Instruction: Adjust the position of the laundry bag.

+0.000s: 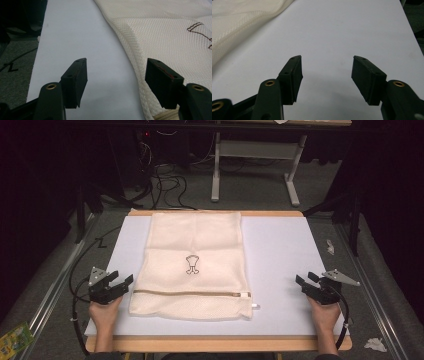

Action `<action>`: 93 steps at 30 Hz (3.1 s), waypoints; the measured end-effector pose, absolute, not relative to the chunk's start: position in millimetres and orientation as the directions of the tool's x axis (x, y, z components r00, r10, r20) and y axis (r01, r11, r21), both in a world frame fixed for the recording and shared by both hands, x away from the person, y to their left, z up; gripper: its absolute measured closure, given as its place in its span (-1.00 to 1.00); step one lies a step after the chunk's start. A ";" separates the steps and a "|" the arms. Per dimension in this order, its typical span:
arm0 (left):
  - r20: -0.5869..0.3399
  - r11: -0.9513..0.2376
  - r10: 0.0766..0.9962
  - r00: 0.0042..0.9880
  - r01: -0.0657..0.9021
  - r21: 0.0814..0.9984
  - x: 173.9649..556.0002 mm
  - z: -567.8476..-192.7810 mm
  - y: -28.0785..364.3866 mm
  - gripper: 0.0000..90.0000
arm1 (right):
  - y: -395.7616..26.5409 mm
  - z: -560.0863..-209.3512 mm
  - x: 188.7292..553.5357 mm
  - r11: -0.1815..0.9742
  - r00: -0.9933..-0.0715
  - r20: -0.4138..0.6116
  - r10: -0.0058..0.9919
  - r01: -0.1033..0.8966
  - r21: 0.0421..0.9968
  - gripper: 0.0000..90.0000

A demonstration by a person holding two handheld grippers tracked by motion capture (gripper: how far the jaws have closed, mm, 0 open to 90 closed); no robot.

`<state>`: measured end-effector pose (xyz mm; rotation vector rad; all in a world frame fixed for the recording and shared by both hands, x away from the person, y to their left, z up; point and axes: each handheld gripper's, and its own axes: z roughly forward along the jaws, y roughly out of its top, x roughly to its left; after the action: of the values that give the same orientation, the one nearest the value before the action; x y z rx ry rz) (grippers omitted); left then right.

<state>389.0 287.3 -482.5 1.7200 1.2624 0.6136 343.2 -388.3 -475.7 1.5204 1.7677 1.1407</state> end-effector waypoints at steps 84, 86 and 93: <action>-0.141 -0.226 0.883 0.448 0.669 0.708 407.9 -456.4 235.3 -0.43 | -246.2 -444.6 371.2 0.209 -0.487 0.171 0.857 0.630 0.748 0.05; -0.138 -0.230 0.885 0.445 0.675 0.702 408.4 -457.5 234.7 -0.41 | -241.3 -445.4 373.0 0.225 -0.496 0.164 0.853 0.633 0.741 0.05; -0.148 -0.236 0.887 0.437 0.706 0.667 413.4 -466.7 230.9 -0.24 | -225.0 -457.1 385.9 0.253 -0.493 0.171 0.853 0.677 0.691 0.15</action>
<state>413.4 230.9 -466.7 2.0145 1.3361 0.3428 385.9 -225.0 -457.1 1.4289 2.2869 1.0717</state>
